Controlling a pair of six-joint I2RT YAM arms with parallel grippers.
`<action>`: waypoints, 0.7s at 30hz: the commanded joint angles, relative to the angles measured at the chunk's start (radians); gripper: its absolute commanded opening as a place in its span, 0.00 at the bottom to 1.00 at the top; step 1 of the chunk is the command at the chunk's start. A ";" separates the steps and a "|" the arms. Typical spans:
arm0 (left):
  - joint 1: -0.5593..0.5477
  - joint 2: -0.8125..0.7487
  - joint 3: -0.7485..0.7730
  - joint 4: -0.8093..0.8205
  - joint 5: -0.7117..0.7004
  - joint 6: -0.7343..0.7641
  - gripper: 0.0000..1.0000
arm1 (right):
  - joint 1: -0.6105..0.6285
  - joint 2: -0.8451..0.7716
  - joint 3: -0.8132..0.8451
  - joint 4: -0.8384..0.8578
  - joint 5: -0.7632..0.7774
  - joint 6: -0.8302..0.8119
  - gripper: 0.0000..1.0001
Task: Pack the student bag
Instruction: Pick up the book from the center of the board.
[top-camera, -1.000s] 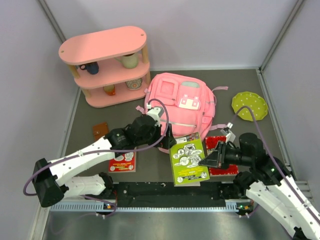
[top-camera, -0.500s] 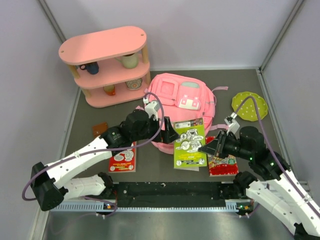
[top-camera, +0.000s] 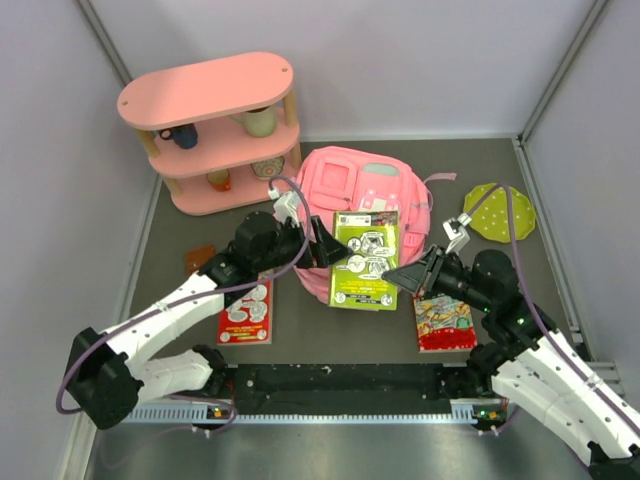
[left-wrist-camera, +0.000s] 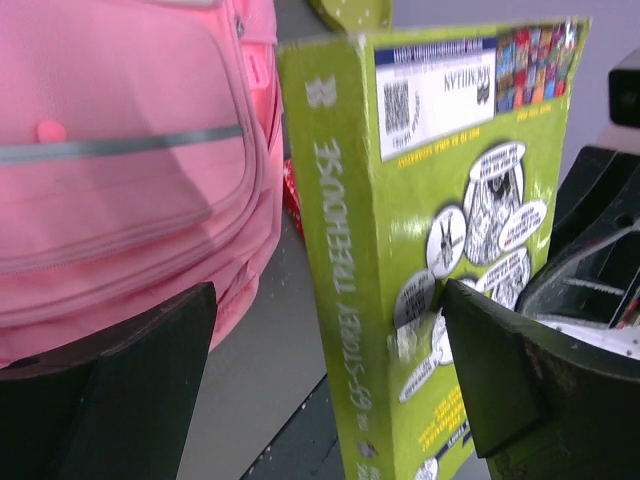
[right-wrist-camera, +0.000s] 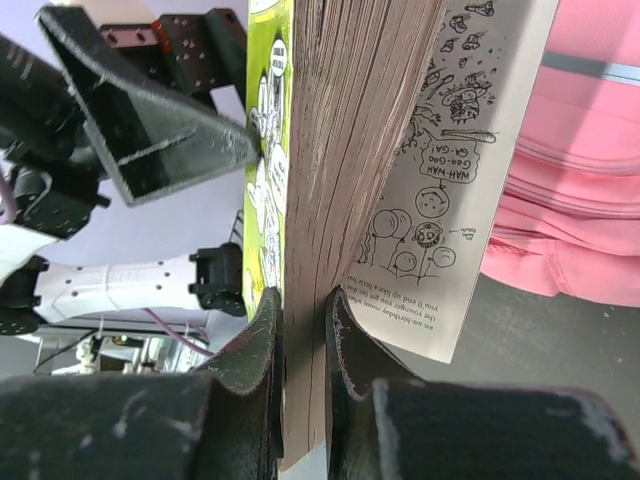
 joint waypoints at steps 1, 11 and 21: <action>0.058 0.023 0.005 0.223 0.128 -0.022 0.99 | 0.007 -0.015 0.000 0.221 -0.089 0.036 0.00; 0.069 0.126 0.019 0.470 0.395 -0.041 0.94 | 0.006 0.054 -0.037 0.373 -0.156 0.024 0.00; 0.105 0.089 0.039 0.306 0.299 0.023 0.00 | -0.076 0.153 0.038 0.191 -0.069 -0.079 0.09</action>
